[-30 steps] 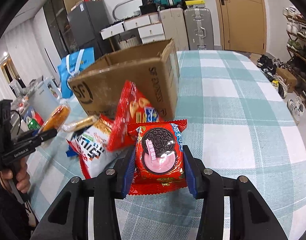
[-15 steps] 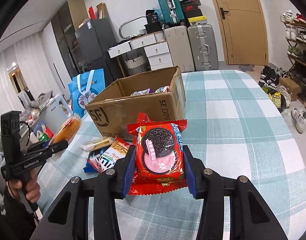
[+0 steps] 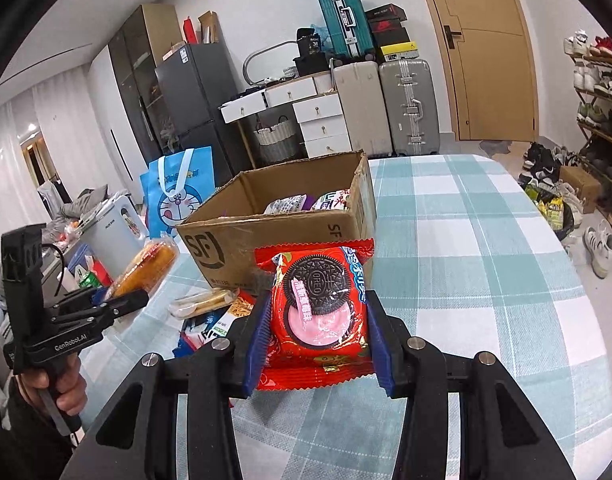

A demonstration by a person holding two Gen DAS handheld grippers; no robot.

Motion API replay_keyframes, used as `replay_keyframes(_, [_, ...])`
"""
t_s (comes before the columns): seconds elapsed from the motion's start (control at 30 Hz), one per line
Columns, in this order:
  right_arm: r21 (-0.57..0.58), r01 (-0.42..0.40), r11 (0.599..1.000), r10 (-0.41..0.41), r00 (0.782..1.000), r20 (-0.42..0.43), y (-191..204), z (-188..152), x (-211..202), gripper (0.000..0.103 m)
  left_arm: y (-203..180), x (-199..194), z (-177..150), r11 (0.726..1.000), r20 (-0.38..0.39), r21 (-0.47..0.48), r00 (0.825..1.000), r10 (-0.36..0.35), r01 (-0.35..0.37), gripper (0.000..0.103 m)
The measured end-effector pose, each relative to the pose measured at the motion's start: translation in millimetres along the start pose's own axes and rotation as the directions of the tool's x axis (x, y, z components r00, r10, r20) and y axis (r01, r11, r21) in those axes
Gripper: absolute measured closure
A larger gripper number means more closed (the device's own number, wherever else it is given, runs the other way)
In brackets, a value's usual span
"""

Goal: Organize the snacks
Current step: 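Carry both packets over the SF box and open both grippers to drop them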

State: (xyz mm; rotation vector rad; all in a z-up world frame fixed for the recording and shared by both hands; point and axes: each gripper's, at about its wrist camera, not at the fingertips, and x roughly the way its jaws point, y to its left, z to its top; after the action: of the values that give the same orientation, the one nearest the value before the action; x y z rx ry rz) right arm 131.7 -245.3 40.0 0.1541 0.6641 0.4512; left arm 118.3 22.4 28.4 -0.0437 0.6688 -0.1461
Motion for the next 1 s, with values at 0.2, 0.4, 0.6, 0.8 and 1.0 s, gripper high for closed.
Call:
replay_keyframes(0.2, [-0.021,-0.012,1.0,0.013,1.0,0.014,6,11,2,0.058,-8,5,12,1.0,0.015,0.011,1.0,-0.011,0.011,0.069])
replay_keyframes(0.4, [-0.048,-0.026,0.999,0.027,0.999,0.021,17,32,7,0.058,-15,10,31,1.0,0.029,-0.003,0.999,-0.024,0.024,0.069])
replay_keyframes(0.6, [-0.085,-0.022,0.996,0.024,0.999,0.029,33,52,15,0.058,-16,14,56,1.0,0.046,-0.017,0.999,-0.016,0.016,0.069])
replay_keyframes(0.8, [-0.072,-0.043,0.996,0.045,0.999,0.018,36,62,30,0.058,-15,17,74,1.0,0.057,-0.028,0.998,0.005,-0.004,0.069])
replay_keyframes(1.0, [-0.035,-0.055,0.998,0.055,0.998,-0.005,30,69,48,0.058,-15,28,84,0.999,0.047,-0.029,0.998,0.03,-0.029,0.069])
